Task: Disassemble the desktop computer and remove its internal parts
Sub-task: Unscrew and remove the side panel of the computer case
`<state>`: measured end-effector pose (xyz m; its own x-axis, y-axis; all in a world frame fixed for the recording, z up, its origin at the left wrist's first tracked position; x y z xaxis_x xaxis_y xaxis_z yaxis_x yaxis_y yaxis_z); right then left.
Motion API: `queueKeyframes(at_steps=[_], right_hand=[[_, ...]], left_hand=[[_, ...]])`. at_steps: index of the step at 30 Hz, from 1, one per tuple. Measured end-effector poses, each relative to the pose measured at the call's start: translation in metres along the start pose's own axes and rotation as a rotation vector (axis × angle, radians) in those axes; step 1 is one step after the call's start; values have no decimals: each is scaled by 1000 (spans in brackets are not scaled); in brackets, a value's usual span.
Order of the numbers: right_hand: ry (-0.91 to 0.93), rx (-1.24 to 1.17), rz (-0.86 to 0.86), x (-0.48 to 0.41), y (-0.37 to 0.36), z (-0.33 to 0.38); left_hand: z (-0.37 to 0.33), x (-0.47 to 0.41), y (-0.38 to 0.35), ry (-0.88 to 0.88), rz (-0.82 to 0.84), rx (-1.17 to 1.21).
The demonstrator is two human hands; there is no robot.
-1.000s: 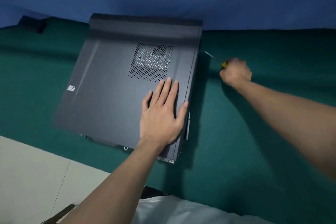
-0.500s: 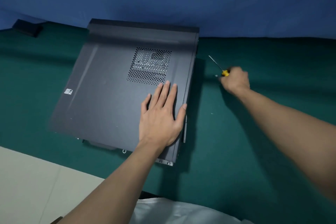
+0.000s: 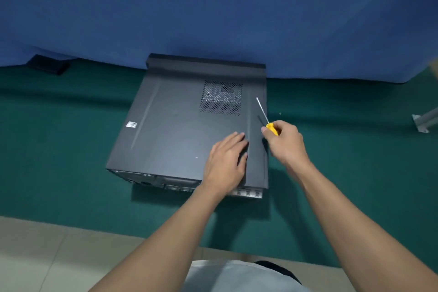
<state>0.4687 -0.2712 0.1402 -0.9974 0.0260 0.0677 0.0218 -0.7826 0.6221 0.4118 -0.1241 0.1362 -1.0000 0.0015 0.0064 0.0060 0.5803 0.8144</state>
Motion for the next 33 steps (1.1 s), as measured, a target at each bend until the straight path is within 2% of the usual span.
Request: queueKeyframes(at_steps=[3,5,9,12,14,19,21,24,26,28,33], right_hand=[[9,41,-52,39,-11,28],[6,34,-82,66,-24,46],[-51,-105,-51,121,-76,72],[-122,-314,-21,158,-124,83],[-165,-386,5,178,-154,86],[-343,-648,72,214,-213,85],[-391,-670,83,221,-224,84],[-467,-757,107,230,-238,83],[-503,-806,140,235,-246,84],[-544,-850,148,240,-251,84],[-612,-996,120,241,-258,82]], left_hand=[[26,24,19,-47,24,35],[52,34,39,-15,6,71],[113,56,86,193,-151,133],[150,79,121,343,-314,29],[168,88,131,421,-324,-11],[216,103,120,853,-182,131],[227,109,105,963,-111,367],[222,112,63,1012,202,966],[210,114,47,1008,409,1217],[206,114,44,1012,467,1330],[200,115,44,1035,442,1441]])
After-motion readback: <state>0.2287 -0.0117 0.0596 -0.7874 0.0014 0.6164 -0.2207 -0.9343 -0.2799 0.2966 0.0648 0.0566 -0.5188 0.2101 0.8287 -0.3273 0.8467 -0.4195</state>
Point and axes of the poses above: each hand's wrist, its own x-axis away from the middle knuckle, its own y-axis out of the back of the hand, z = x × y, the point moved 10 cm from there along -x, towards the middle knuckle, and after that the axes turned 9 degrees about y, right-handed, at the moved point
